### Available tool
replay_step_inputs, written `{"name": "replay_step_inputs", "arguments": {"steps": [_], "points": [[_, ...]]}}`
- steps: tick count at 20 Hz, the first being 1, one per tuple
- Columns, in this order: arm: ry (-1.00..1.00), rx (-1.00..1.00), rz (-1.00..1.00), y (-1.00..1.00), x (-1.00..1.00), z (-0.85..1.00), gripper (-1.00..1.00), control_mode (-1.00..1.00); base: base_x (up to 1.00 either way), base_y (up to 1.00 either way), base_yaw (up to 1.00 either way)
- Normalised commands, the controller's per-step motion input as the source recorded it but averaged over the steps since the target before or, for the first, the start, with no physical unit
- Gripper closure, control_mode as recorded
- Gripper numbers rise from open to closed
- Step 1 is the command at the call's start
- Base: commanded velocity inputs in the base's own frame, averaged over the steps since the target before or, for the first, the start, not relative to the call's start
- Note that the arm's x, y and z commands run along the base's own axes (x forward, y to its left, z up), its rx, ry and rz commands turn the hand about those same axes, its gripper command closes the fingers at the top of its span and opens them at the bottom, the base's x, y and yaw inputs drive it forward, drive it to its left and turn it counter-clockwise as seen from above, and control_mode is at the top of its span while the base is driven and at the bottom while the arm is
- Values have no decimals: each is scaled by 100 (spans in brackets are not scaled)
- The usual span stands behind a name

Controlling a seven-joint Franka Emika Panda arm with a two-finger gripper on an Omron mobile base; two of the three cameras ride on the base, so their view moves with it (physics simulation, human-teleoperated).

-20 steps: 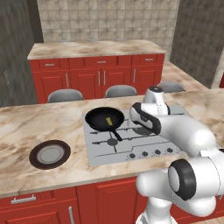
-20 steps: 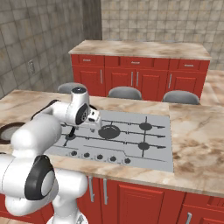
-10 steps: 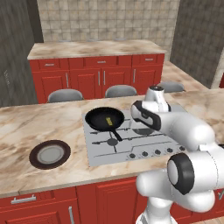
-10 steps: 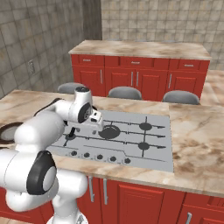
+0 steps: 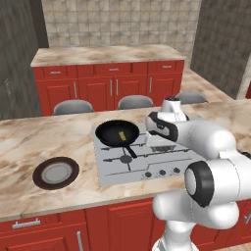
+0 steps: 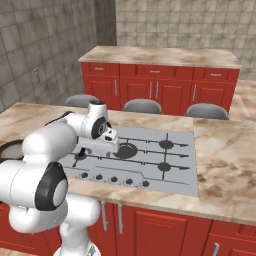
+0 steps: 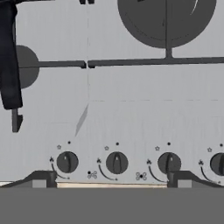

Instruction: Pick up the butter stick and place it in the pan. Then turn on the burner for the pan.

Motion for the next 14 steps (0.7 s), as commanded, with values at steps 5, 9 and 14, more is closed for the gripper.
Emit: {"name": "replay_step_inputs", "arguments": {"steps": [5,9,14], "points": [[1,0,0,0,-5,-33,-100,-100,0,0,0],[0,0,0,-1,-5,-31,-100,-100,0,0,0],[0,0,0,-6,-11,-24,-100,-100,0,0,0]]}}
